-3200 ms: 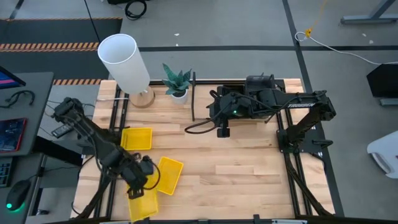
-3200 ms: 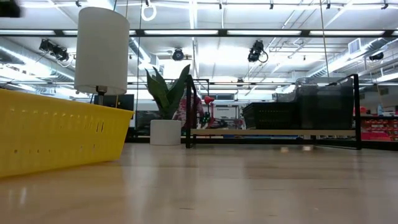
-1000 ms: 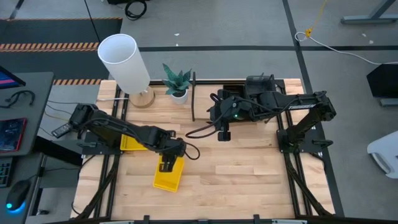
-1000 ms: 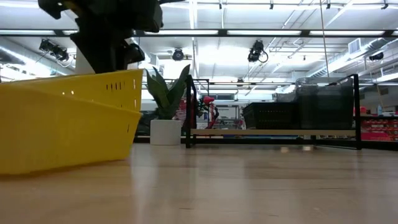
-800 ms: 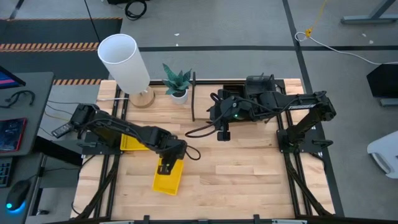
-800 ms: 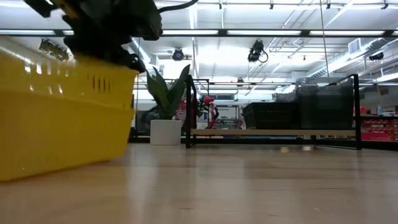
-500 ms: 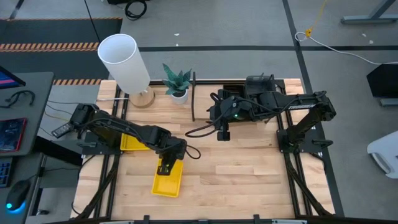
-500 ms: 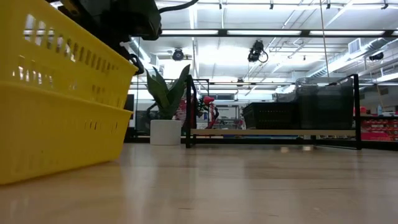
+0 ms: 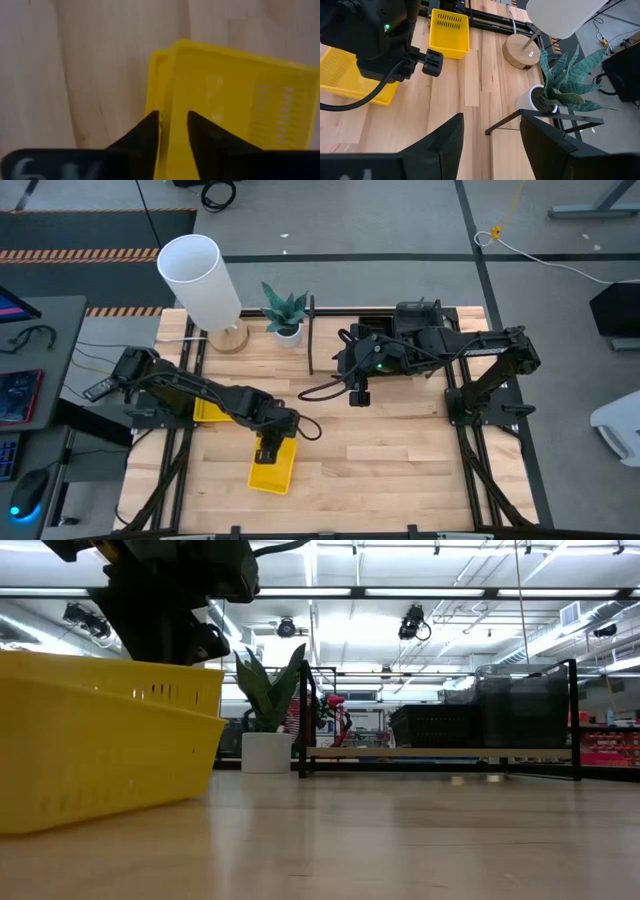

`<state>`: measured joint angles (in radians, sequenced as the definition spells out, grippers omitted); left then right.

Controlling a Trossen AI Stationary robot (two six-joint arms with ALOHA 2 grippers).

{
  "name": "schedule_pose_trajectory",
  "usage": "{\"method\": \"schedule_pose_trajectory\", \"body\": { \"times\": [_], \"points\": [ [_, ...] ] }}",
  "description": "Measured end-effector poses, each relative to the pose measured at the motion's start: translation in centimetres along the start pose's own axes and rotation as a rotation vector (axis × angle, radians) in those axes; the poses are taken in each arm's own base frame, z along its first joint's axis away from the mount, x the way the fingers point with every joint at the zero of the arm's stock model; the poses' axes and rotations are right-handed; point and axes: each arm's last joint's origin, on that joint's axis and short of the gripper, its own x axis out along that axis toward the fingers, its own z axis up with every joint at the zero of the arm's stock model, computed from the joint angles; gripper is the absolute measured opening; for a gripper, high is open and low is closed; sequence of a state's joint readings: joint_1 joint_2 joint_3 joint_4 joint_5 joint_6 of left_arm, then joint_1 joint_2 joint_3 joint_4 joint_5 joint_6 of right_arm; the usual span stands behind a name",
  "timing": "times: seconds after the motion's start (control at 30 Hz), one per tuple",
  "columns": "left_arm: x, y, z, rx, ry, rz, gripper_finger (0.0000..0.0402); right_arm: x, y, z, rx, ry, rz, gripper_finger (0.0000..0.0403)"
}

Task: Stack baskets on shelf by color
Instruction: Stack the bottom yellow bin on the middle yellow bin

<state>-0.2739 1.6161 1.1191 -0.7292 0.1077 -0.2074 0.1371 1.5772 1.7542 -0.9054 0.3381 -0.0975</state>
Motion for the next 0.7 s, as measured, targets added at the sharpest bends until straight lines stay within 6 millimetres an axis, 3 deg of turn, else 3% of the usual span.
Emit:
{"method": "schedule_pose_trajectory", "body": {
  "times": [0.17, 0.3, 0.5, 0.7],
  "points": [
    [0.0, 0.2, 0.1, -0.029, -0.007, 0.000, 0.0169, 0.0, 0.0, 0.0, -0.001, 0.000, 0.000, 0.0199],
    [-0.8, 0.7, 0.3, -0.066, -0.040, 0.001, 0.0187, 0.0, 0.0, 0.0, 0.001, 0.000, 0.000, 0.0199],
    [-2.6, 1.2, 0.3, -0.119, -0.101, -0.004, 0.0166, 0.0, 0.0, 0.0, 0.001, 0.000, 0.001, 0.0199],
    [-2.1, 1.3, 0.2, -0.101, -0.103, 0.134, 0.0132, 0.0, 0.0, 0.0, 0.000, 0.000, 0.001, 0.0199]
  ]
}}
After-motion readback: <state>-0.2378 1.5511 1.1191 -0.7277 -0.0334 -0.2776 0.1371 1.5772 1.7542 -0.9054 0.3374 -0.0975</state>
